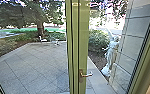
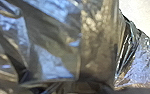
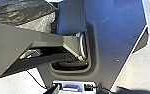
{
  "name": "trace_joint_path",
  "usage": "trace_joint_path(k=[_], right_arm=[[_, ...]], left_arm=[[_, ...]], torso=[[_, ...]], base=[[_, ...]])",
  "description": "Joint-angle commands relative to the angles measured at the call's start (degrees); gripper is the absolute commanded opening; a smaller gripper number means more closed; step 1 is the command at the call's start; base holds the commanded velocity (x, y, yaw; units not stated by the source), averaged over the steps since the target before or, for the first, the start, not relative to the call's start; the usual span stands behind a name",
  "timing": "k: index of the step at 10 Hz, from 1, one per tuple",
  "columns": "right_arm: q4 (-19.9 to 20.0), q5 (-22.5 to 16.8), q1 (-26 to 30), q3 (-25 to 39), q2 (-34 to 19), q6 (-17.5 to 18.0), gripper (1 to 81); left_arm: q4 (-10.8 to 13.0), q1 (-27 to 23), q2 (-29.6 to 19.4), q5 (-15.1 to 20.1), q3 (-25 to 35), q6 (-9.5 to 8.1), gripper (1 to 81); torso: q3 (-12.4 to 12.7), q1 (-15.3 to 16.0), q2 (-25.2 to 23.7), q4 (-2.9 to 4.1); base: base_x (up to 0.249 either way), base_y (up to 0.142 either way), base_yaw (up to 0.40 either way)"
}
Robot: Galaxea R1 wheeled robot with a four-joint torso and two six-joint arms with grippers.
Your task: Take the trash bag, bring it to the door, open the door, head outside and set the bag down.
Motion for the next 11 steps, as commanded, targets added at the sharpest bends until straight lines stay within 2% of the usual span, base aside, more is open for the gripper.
trace_joint_path(k=[1,11], right_arm=[[-0.06,-3.51,2.37,0.49,-0.08,-0.26,81.1],[-0.33,-3.51,2.37,0.41,0.09,-0.26,81.1]], left_arm=[[1.26,-3.02,-0.14,4.54,0.23,0.14,1.0],[1.62,-2.94,0.04,4.19,0.23,0.06,1.0]], torso=[[0.00,0.00,0.00,0.00],[0.00,0.00,0.00,0.00]], base=[[0.000,0.000,0.291],[0.000,0.000,0.253]])
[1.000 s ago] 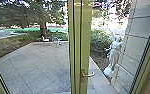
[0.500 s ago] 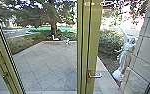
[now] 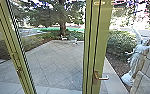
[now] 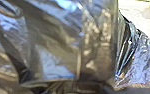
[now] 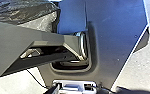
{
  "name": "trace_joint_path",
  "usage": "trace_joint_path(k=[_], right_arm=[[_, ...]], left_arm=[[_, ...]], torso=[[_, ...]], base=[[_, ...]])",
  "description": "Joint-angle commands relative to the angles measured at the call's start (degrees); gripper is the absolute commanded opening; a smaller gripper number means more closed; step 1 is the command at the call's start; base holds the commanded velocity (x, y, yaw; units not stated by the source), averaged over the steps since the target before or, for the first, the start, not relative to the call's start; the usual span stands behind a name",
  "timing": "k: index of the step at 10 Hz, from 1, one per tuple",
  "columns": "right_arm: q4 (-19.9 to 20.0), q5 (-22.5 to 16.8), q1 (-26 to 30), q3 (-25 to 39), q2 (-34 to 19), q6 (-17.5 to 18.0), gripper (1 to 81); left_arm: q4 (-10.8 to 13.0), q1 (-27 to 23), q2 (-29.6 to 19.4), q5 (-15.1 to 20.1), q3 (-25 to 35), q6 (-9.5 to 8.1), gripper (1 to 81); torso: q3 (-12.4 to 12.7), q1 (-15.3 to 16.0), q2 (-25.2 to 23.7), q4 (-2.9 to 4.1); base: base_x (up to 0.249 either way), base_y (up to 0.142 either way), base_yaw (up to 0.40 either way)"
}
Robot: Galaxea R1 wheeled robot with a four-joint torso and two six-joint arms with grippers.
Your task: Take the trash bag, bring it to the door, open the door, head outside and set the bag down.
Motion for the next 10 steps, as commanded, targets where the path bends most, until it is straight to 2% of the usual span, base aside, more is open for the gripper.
trace_joint_path(k=[1,3,10], right_arm=[[-0.27,-3.44,2.39,0.32,0.16,-0.25,81.1],[-0.18,-3.44,2.31,0.14,0.16,-0.25,81.1],[0.61,-3.44,2.31,0.14,-0.37,-0.16,81.1]], left_arm=[[0.67,-3.18,-0.15,4.51,0.28,0.08,1.0],[0.67,-3.09,-0.07,4.42,0.01,0.08,1.0],[-0.12,-4.15,-0.58,5.55,-0.52,-0.79,1.0]], torso=[[0.00,0.00,0.00,0.00],[0.00,0.00,0.00,0.00],[0.00,0.00,0.00,0.00]], base=[[0.000,0.000,0.179],[0.000,0.000,0.140],[0.000,0.000,-0.013]])
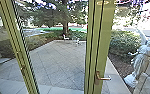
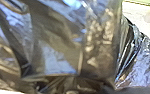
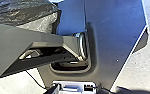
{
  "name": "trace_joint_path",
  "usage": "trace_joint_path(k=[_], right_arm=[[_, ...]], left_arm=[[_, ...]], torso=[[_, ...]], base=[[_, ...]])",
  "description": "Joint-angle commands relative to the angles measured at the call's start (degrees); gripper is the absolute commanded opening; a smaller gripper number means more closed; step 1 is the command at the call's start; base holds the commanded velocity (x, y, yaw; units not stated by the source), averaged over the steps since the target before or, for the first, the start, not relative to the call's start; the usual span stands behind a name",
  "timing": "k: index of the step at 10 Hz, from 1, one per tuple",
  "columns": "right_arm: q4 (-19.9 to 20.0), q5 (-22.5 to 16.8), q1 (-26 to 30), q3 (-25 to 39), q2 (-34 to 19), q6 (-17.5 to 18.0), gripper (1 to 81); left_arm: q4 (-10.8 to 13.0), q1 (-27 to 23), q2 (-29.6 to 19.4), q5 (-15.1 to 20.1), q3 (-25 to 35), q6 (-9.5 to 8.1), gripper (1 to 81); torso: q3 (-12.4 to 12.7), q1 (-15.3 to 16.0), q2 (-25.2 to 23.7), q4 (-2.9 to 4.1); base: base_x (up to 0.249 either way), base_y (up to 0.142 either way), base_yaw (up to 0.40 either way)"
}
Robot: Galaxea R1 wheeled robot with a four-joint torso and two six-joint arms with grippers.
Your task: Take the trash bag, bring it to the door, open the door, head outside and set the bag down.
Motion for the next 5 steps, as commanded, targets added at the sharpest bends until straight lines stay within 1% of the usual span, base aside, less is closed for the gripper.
trace_joint_path(k=[1,2,3,5], right_arm=[[0.53,-3.51,2.31,1.29,-0.98,-0.09,81.1],[0.53,-3.51,2.22,2.68,-2.03,-0.09,81.1],[0.53,-3.51,2.14,5.22,-3.69,-0.09,81.1],[0.53,-2.56,1.52,13.96,-9.54,0.17,81.1]], left_arm=[[-0.20,-3.36,-2.06,8.65,0.25,0.08,1.0],[-0.98,-3.36,-3.28,11.63,0.43,-0.01,1.0],[-2.22,-3.36,-3.64,12.08,0.25,0.08,1.0],[-2.48,-3.36,-4.35,12.26,0.43,0.08,1.0]], torso=[[0.00,0.00,0.00,0.00],[0.00,0.00,0.00,0.00],[0.00,0.00,0.00,0.00],[0.00,0.00,0.00,0.00]], base=[[0.000,0.000,0.000],[0.000,0.000,0.000],[0.000,0.000,0.000],[0.000,0.000,0.000]])
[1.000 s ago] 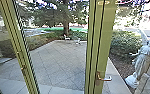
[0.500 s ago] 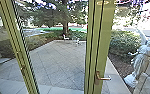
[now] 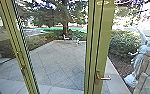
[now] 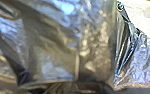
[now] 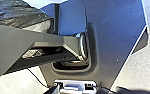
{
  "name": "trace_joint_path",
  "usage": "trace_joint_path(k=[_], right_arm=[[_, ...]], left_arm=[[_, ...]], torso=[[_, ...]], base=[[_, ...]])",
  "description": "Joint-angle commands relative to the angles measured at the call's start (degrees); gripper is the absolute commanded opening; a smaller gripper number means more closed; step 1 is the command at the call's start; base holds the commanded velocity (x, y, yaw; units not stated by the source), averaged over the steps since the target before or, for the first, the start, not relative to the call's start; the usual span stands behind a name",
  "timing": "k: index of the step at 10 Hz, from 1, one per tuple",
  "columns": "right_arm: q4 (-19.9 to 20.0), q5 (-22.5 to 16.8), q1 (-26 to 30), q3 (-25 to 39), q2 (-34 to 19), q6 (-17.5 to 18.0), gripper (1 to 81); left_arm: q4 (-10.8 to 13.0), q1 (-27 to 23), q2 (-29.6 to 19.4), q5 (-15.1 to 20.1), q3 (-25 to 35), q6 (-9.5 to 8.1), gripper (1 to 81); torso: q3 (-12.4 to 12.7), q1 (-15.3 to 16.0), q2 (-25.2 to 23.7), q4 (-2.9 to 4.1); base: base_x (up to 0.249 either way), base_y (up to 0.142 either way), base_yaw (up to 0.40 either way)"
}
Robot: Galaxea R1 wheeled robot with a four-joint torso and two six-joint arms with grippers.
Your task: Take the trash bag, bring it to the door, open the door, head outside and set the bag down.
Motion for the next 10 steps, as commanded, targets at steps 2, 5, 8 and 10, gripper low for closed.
trace_joint_path(k=[2,5,8,10], right_arm=[[0.50,0.62,0.38,19.05,-13.71,0.44,81.1],[0.94,4.13,-0.85,33.78,-24.50,0.53,81.1],[1.03,6.78,-1.90,48.31,-33.84,0.53,81.1],[1.55,10.46,-2.43,58.65,-41.82,0.70,81.1]], left_arm=[[-0.66,-2.83,-1.03,5.48,0.43,0.36,1.0],[-0.75,-2.74,-1.56,5.74,0.52,0.27,1.0],[-1.10,-2.74,-1.56,8.38,0.52,0.27,1.0],[-1.19,-2.66,-1.82,8.38,0.52,0.27,1.0]], torso=[[0.00,0.00,0.00,0.00],[0.00,0.00,0.00,0.00],[0.00,0.00,0.00,0.00],[0.00,0.00,0.00,0.00]], base=[[0.000,0.000,0.000],[0.000,0.000,0.000],[0.000,0.000,0.000],[0.000,0.000,0.000]])
